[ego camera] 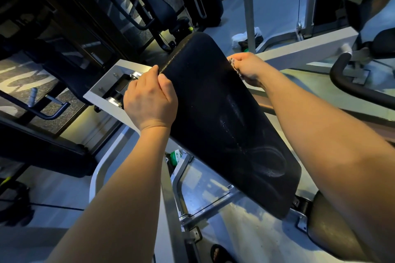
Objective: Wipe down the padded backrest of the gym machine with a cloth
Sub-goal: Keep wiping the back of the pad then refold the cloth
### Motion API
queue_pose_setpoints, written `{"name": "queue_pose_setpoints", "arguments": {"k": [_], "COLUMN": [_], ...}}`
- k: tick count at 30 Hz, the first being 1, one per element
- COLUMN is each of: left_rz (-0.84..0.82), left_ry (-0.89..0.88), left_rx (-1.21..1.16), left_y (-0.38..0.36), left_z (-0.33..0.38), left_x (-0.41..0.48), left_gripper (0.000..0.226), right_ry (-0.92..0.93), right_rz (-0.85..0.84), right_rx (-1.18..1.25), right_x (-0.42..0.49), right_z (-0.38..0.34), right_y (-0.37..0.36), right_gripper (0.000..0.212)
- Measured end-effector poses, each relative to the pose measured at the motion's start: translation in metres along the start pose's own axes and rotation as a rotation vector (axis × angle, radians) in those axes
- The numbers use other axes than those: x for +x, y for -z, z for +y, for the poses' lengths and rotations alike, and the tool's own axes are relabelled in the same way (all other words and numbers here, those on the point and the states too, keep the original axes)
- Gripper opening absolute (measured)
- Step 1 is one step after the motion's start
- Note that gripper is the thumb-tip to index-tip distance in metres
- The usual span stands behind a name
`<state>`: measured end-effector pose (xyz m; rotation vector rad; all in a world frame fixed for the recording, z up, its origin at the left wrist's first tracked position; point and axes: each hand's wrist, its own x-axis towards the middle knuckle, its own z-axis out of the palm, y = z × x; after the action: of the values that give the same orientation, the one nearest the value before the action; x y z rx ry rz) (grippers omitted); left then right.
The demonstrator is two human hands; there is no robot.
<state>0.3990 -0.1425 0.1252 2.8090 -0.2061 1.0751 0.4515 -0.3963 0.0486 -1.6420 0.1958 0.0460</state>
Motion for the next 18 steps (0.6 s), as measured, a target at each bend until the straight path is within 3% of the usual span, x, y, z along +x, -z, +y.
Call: {"name": "queue_pose_setpoints", "arguments": {"k": [3, 8, 13, 15, 18], "left_rz": [-0.006, 0.003, 0.004, -0.001, -0.001], "left_ry": [-0.008, -0.011, -0.009, -0.012, -0.012], "left_rx": [0.002, -0.008, -0.014, -0.016, -0.022], "left_y": [-0.001, -0.001, 0.000, 0.000, 0.001], "left_z": [-0.001, -0.001, -0.001, 0.000, -0.001], "left_x": [0.000, 0.000, -0.001, 0.000, 0.000], "left_gripper": [0.048, 0.049, 0.051, 0.049, 0.048], "right_ry": [0.004, -0.115, 0.187, 0.270, 0.252], "right_rz": [0.072, 0.065, 0.220, 0.290, 0.328], "right_rx": [-0.142, -0.229, 0.063, 0.036, -0.043], "right_x": [-0.009, -0.022, -0.013, -0.015, -0.023], "right_z": [0.030, 0.056, -0.002, 0.004, 0.046], "right_y": [0.001, 0.008, -0.010, -0.014, -0.018], "right_gripper": [0.037, 0.034, 0.025, 0.021, 0.010]}}
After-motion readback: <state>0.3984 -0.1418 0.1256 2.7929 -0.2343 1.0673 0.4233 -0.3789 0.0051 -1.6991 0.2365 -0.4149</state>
